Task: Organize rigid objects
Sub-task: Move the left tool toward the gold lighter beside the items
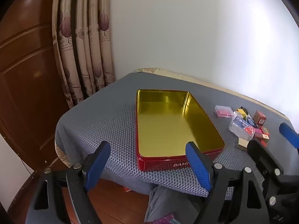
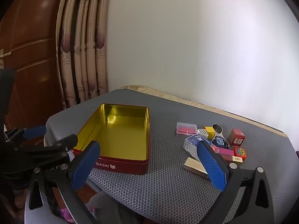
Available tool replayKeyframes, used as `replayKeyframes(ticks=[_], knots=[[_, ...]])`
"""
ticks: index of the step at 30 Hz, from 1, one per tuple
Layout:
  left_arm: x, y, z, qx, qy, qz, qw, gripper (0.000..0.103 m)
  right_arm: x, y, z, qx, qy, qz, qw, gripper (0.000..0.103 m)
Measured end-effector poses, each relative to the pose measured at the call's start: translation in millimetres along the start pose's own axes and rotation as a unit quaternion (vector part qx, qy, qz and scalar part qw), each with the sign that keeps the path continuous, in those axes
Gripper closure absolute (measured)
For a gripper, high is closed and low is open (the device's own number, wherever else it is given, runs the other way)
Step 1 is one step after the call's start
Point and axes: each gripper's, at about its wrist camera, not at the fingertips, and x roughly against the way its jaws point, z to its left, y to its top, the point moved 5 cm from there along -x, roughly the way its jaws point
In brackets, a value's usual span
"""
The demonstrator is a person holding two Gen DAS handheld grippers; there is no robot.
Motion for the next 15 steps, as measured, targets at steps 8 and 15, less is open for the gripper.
replayKeyframes(ticks=[8,15], knots=[[-5,-5,5,0.009,0.007,0.018,0.9998,0.018,-2,-3,-4,-0.011,0.007,0.009,1.000,0.001],[-6,-4,9,0.025,0.002,0.023,0.9994,0.018,-3,-6,1,-0.001,0.000,0.005,1.000,0.001]])
